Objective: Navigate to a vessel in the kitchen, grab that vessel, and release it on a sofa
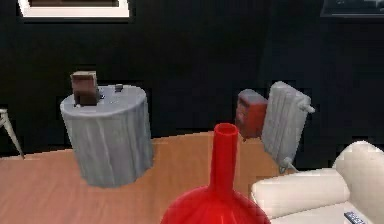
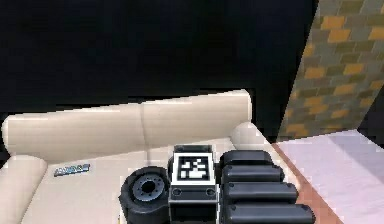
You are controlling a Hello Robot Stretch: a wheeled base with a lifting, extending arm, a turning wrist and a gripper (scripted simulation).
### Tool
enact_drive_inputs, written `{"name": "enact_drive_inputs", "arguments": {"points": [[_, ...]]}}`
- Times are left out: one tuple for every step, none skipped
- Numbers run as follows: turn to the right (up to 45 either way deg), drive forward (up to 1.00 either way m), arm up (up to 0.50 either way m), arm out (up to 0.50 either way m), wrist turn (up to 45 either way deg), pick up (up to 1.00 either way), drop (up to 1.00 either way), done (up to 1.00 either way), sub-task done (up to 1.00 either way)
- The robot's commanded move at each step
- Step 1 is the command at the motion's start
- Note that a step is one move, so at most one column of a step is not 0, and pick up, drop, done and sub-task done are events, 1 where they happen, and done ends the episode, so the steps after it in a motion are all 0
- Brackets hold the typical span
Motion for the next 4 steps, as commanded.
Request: {"name": "enact_drive_inputs", "arguments": {"points": [[45.0, 0.00, 0.00, 0.00, 0.0, 0.00, 0.00, 0.00, 0.00], [12.0, 0.00, 0.00, 0.00, 0.0, 0.00, 0.00, 0.00, 0.00], [3.0, 0.00, 0.00, 0.00, 0.0, 0.00, 0.00, 0.00, 0.00], [-42.0, 0.00, 0.00, 0.00, 0.0, 0.00, 0.00, 0.00, 0.00]]}}
